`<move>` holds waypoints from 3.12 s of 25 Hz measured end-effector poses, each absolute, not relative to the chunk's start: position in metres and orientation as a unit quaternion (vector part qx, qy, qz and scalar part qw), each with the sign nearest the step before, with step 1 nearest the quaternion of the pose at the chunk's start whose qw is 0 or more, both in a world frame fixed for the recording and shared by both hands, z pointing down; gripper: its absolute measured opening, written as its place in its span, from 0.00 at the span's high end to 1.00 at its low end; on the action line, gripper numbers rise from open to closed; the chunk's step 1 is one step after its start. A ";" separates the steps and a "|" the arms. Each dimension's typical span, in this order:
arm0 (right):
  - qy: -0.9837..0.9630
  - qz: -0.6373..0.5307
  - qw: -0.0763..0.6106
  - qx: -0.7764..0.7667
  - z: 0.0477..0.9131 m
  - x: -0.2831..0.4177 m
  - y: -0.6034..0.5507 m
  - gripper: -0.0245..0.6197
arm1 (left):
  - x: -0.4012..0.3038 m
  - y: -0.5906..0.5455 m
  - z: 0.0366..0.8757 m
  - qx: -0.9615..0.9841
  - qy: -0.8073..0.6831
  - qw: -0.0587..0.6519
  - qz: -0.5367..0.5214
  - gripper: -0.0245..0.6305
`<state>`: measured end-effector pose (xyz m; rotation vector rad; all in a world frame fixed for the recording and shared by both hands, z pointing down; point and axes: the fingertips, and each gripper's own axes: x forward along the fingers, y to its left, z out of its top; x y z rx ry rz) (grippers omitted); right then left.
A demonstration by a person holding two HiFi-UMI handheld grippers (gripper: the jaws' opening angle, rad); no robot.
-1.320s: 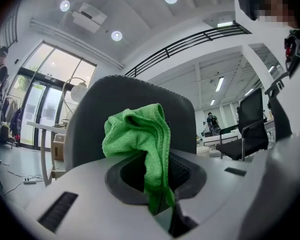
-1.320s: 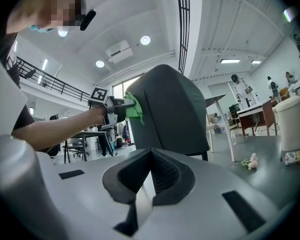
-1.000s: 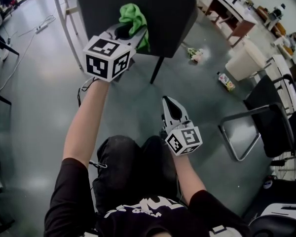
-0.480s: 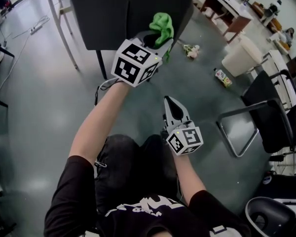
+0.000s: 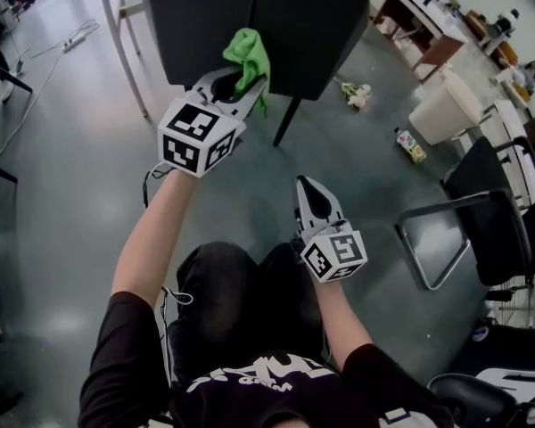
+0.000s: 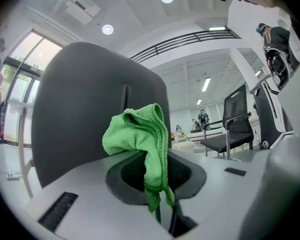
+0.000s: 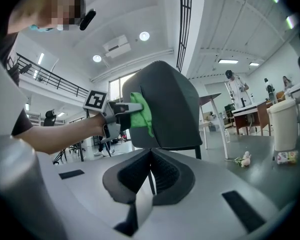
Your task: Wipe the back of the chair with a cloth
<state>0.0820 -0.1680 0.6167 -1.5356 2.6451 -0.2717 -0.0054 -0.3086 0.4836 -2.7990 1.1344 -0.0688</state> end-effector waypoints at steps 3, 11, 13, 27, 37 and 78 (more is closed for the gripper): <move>0.863 -0.090 0.033 -0.495 0.618 0.076 -0.168 0.97 | -0.065 -0.321 0.499 -0.901 0.430 0.044 -0.026 0.87; 0.868 -0.092 0.027 -0.486 0.624 0.069 -0.166 0.97 | -0.189 -0.346 0.536 -0.840 0.542 0.009 -0.038 0.87; 0.869 -0.093 0.025 -0.486 0.627 0.067 -0.166 0.97 | -0.202 -0.351 0.545 -0.832 0.554 0.000 -0.038 0.87; 0.862 -0.095 0.024 -0.498 0.629 0.075 -0.159 0.97 | -0.108 -0.370 0.553 -0.868 0.494 0.024 -0.054 0.87; 0.846 -0.101 0.033 -0.523 0.635 0.096 -0.156 0.97 | 0.015 -0.363 0.561 -0.912 0.408 0.012 -0.043 0.86; 0.853 -0.115 0.027 -0.508 0.653 0.089 -0.175 0.97 | -0.225 -0.372 0.648 -0.811 0.573 0.008 -0.116 0.86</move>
